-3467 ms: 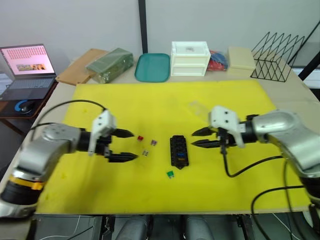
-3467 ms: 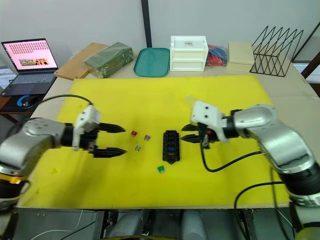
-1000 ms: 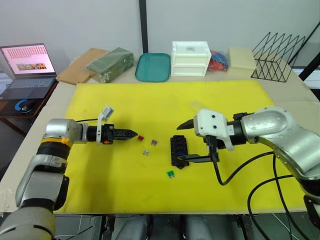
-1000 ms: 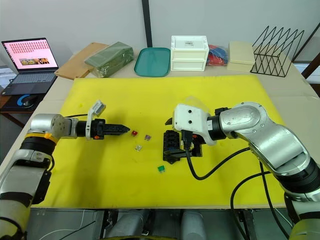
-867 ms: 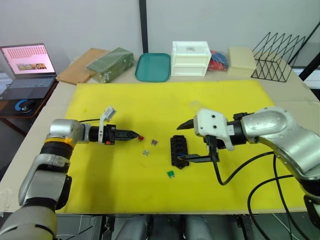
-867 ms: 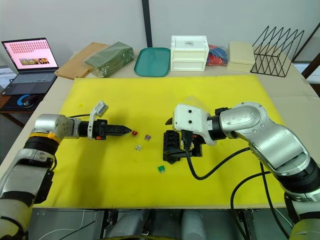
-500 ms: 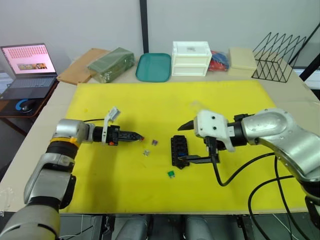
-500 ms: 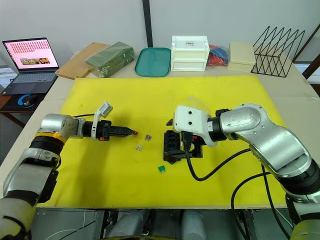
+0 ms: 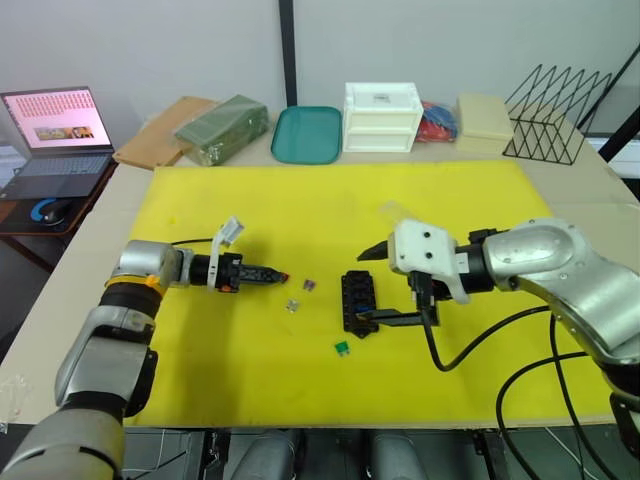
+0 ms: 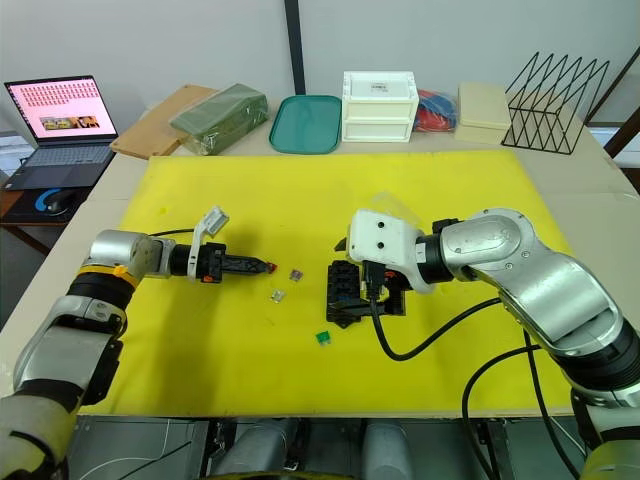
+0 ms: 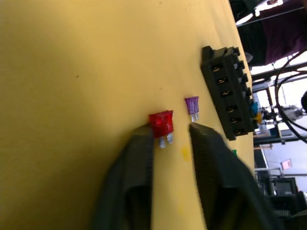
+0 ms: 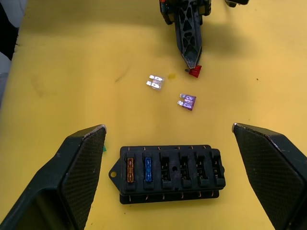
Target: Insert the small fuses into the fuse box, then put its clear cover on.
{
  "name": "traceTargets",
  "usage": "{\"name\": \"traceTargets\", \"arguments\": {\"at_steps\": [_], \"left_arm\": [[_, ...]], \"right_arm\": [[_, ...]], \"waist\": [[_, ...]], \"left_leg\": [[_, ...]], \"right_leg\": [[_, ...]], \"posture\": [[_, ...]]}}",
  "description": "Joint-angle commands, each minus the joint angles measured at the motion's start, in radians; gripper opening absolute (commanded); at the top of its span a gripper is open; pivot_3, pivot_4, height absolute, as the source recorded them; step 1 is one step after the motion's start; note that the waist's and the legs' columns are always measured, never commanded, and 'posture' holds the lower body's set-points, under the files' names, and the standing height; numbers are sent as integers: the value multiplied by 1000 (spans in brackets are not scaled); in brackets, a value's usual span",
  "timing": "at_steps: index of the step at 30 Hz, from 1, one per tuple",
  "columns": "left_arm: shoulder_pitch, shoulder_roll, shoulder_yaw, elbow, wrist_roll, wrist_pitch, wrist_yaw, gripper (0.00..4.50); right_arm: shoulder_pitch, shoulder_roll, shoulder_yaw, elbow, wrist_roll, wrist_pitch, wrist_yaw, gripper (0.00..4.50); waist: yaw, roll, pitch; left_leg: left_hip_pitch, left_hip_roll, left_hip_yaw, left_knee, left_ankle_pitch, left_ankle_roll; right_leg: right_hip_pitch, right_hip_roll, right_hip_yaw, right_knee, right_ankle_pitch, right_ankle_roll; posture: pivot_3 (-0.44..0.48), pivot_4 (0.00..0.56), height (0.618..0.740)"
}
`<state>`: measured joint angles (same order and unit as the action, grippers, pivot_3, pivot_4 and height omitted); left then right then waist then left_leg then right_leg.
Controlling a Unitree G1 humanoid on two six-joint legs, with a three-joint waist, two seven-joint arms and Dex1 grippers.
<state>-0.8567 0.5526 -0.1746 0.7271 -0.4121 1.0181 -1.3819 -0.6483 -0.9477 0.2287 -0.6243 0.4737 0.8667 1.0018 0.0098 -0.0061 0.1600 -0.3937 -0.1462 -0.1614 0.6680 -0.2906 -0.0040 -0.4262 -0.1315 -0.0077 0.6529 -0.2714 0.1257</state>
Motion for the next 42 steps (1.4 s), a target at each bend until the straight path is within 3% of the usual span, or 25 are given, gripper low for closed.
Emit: {"name": "traceTargets", "arguments": {"at_steps": [1, 10, 18, 21, 27, 30, 36, 42], "left_arm": [[21, -5, -11, 6, 22, -10, -1, 20], [40, 19, 38, -48, 4, -81, -23, 20], [165, 26, 192, -480, -151, -186, -35, 20], [241, 13, 204, -701, -191, -240, -14, 20], [304, -20, 175, -856, -193, -322, 49, 20], [304, -32, 165, -885, -200, -342, 76, 0], [303, -31, 142, -904, -209, -372, 88, 0], [295, -31, 139, -905, -217, -375, 90, 0]], "right_arm": [[-7, 4, -14, -26, -8, -14, -8, 4500], [-5, -1, -19, -30, -3, -9, -6, 4500], [-80, 62, -107, 15, 158, 176, -39, 4500], [-155, 131, -172, 67, 291, 353, -79, 4500], [-257, 233, -237, 130, 424, 561, -171, 4500], [-273, 247, -236, 136, 441, 591, -204, 3928], [-285, 270, -217, 138, 447, 607, -263, 1949], [-278, 262, -195, 134, 445, 601, -285, 1949]], "waist": [[0, 0, 0], [-2, 0, 0], [-6, 0, 0], [-11, 0, 0], [-19, 0, 0], [-19, 0, 0], [-22, 0, 0], [-22, 0, 0]], "left_leg": [[0, 0, 0, 0, 0, 0], [0, 0, 0, 0, 0, 0], [-1, 0, 0, 0, 0, 0], [-1, 0, 0, 0, 0, 0], [-1, 1, 0, 0, 0, 0], [-1, 1, 0, 0, 0, 0], [-1, 1, 0, -1, 0, 0], [-1, 1, 0, -1, 0, 0]], "right_leg": [[0, 0, 0, 0, 0, 0], [0, 0, 0, 1, 0, 0], [-1, 0, 0, 1, 0, 0], [-1, -1, 0, 0, 0, 0], [0, -1, 0, 0, 0, 0], [0, -1, 0, 0, 0, 0], [-1, -1, 0, 0, 0, 0], [-1, -1, 0, 0, 0, 0]], "posture": [[0, 150, 740], [0, 150, 740], [0, 150, 740], [0, 150, 740], [0, 150, 740], [0, 150, 740], [0, 150, 740], [0, 150, 740]]}}
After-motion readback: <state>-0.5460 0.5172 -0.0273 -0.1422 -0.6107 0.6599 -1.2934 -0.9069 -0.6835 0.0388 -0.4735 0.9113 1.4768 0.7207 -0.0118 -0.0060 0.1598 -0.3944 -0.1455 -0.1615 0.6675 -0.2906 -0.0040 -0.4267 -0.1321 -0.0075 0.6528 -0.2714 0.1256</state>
